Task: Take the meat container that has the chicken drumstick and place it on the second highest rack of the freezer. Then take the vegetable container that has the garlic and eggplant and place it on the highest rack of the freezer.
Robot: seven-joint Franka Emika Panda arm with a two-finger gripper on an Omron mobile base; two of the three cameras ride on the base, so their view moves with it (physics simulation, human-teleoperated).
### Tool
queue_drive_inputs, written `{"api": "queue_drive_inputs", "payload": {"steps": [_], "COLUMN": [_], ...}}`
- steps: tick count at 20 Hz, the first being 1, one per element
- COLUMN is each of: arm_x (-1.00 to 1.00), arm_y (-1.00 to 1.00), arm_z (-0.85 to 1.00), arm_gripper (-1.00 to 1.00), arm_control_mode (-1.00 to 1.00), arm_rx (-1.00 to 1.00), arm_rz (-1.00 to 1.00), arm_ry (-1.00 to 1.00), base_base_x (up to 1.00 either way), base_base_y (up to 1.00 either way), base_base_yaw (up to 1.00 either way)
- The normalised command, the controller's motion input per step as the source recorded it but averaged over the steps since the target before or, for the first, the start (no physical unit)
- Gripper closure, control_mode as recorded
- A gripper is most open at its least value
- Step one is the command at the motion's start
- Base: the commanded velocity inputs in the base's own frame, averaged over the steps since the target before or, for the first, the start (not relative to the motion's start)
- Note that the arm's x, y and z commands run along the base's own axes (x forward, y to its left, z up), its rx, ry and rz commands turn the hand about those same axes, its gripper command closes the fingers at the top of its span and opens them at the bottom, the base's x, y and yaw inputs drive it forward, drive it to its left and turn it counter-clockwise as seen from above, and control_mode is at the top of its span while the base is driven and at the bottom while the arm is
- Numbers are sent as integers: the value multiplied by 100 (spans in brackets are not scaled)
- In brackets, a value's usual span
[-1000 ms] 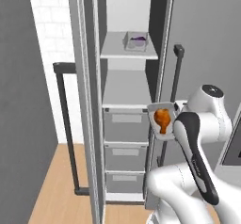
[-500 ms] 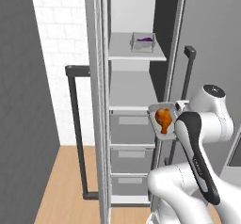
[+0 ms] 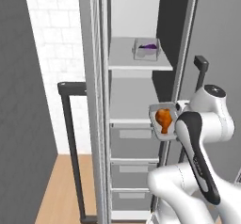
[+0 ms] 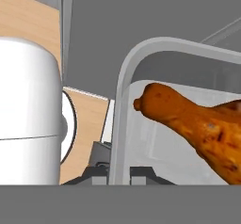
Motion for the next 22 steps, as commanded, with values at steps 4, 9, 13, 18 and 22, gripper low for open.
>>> {"api": "queue_drive_inputs", "payload": {"steps": [4,9,13,18,22], "arm_x": [0,0,0,0,4], "arm_y": [0,0,0,0,26], "arm_z": [0,0,0,0,-13], "arm_gripper": [100,100,100,100,100], "arm_control_mode": [100,100,100,100,-100], "arm_rx": [0,0,0,0,0], "arm_rz": [0,0,0,0,-6], "arm_ry": [0,0,0,0,0], "base_base_x": [39,27,17,7,0], "base_base_y": [46,16,13,24,3], "base_base_yaw": [0,-2,-3,-7,-2]}}
